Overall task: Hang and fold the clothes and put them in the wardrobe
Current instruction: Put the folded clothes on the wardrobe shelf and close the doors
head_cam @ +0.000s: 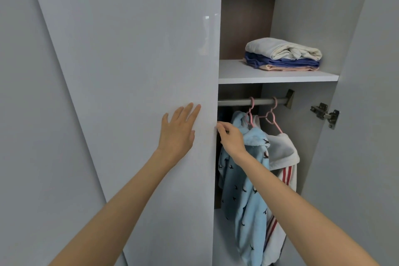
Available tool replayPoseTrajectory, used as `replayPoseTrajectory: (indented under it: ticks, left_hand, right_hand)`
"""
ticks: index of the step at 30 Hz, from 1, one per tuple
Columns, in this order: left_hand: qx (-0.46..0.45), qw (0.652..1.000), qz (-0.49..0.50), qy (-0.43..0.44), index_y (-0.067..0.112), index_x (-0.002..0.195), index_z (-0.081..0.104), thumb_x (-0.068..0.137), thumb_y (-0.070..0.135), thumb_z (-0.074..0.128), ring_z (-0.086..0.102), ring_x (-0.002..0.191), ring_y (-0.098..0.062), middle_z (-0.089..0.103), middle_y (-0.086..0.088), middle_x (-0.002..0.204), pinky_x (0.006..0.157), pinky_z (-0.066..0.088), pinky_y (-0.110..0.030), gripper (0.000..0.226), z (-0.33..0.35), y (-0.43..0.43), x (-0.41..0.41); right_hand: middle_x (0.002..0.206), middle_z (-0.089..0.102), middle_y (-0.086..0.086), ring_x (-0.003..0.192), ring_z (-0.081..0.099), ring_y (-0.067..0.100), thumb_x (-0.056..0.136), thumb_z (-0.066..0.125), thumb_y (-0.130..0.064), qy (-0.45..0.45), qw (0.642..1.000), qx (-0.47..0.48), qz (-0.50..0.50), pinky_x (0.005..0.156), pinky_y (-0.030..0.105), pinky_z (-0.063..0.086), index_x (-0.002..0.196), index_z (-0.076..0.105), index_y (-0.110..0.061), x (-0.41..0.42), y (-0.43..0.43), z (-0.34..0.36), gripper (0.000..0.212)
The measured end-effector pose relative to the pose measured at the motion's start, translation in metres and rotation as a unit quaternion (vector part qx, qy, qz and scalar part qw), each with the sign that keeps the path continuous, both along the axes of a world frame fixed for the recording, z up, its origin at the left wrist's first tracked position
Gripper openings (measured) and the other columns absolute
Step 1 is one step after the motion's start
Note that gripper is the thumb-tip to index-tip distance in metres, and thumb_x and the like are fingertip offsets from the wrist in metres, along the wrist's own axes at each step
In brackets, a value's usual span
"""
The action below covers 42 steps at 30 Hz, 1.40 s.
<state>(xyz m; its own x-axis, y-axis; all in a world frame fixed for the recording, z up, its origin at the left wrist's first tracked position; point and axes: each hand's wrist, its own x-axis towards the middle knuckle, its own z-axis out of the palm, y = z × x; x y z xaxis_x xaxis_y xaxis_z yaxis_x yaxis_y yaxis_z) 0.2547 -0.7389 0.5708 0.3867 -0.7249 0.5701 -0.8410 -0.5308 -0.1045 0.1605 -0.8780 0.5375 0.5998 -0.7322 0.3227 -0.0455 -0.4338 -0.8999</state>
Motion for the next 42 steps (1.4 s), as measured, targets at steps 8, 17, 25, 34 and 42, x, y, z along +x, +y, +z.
replayPoseTrajectory:
  ticks: [8, 17, 25, 34, 42]
  left_hand:
    - [-0.108, 0.987, -0.078, 0.090, 0.024, 0.149, 0.024, 0.100, 0.031, 0.039, 0.047, 0.121, -0.022, 0.044, -0.002, 0.142, 0.097, 0.037, -0.034, 0.052, 0.021, 0.053, -0.048]
    - [-0.130, 0.969, -0.153, 0.146, 0.026, 0.146, 0.033, 0.099, 0.030, 0.042, 0.047, 0.123, -0.021, 0.046, 0.000, 0.141, 0.097, 0.040, -0.033, 0.047, 0.009, 0.111, -0.132]
    - [-0.110, 0.942, -0.240, 0.207, 0.025, 0.144, 0.035, 0.097, 0.032, 0.046, 0.049, 0.121, -0.017, 0.050, 0.002, 0.136, 0.095, 0.044, -0.032, 0.049, -0.011, 0.105, -0.229]
    - [-0.097, 0.899, -0.356, 0.235, 0.024, 0.145, 0.034, 0.097, 0.031, 0.047, 0.048, 0.124, -0.019, 0.050, 0.001, 0.137, 0.098, 0.043, -0.035, 0.050, -0.009, 0.041, -0.329]
    - [-0.055, 0.884, -0.390, 0.252, 0.024, 0.149, 0.023, 0.098, 0.033, 0.044, 0.046, 0.126, -0.014, 0.045, 0.006, 0.141, 0.099, 0.044, -0.033, 0.055, -0.025, -0.047, -0.389]
  right_hand:
    - [0.124, 0.058, -0.004, 0.105, 0.049, 0.002, 0.102, 0.042, -0.022, -0.020, 0.995, -0.099, -0.027, 0.076, -0.003, 0.035, 0.131, 0.054, -0.013, -0.073, 0.044, 0.018, 0.033]
    - [0.111, 0.059, -0.016, 0.094, 0.054, -0.009, 0.100, 0.045, -0.022, -0.054, 0.990, -0.117, -0.061, 0.074, 0.000, 0.039, 0.125, 0.056, -0.019, -0.187, 0.115, 0.021, 0.027]
    - [0.111, 0.062, -0.011, 0.092, 0.057, 0.001, 0.098, 0.048, -0.017, -0.043, 0.975, -0.160, -0.149, 0.077, 0.009, 0.044, 0.121, 0.058, -0.022, -0.298, 0.146, 0.013, 0.025]
    - [0.118, 0.050, -0.012, 0.119, 0.043, 0.009, 0.097, 0.049, -0.017, -0.019, 0.896, -0.257, -0.361, 0.095, 0.020, 0.035, 0.123, 0.054, -0.016, -0.409, 0.111, 0.013, 0.027]
    - [0.145, 0.030, -0.012, 0.128, 0.027, -0.006, 0.099, 0.048, -0.017, -0.022, 0.921, -0.178, -0.345, 0.102, 0.003, 0.019, 0.149, 0.023, -0.017, -0.463, 0.039, 0.000, 0.056]
